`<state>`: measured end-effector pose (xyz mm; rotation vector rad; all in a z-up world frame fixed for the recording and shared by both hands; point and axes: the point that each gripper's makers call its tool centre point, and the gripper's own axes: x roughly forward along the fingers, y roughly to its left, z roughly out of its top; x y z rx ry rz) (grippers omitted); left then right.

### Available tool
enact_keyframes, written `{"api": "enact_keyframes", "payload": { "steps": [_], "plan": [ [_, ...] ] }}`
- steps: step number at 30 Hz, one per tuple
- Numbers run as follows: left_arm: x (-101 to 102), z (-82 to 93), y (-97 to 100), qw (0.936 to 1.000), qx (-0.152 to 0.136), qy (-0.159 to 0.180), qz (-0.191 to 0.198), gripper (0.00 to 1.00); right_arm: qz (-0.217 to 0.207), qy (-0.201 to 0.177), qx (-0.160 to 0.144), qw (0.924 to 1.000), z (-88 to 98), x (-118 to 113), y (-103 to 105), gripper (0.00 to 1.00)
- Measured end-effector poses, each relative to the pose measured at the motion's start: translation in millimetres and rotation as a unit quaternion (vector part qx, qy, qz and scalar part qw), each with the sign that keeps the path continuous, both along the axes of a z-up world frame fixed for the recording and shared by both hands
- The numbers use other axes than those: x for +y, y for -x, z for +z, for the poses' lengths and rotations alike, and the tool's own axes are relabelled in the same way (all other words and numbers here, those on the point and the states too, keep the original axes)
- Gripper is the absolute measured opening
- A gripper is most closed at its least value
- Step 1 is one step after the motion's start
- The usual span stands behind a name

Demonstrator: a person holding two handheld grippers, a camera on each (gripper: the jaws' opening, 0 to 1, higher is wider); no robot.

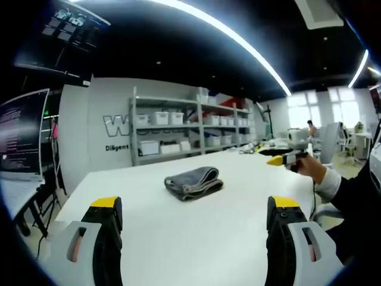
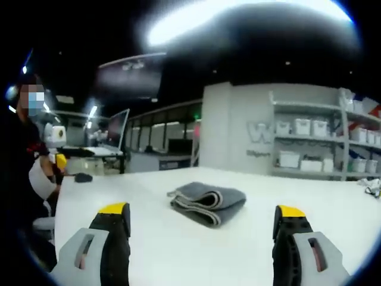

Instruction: Open the folded towel by lifting each exposed corner and separating the folded layers until the towel lies flat within the target outline without major curled edges

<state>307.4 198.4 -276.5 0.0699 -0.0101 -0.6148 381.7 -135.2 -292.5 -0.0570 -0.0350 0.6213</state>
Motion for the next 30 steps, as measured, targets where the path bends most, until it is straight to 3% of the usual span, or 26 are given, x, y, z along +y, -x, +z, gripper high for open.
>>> {"api": "enact_keyframes", "payload": {
  "steps": [16, 30],
  "plan": [
    [1, 1.6, 0.8, 0.9999, -0.005, -0.011, 0.006, 1.0, -0.01, -0.012, -0.017, 0.9997, 12.4, -12, 10, 0.99],
    [-3, 3.9, 2.8, 0.9999, -0.006, -0.009, 0.001, 1.0, -0.006, 0.0, -0.013, 0.9999, 12.4, -8, -1, 0.99]
  ]
}}
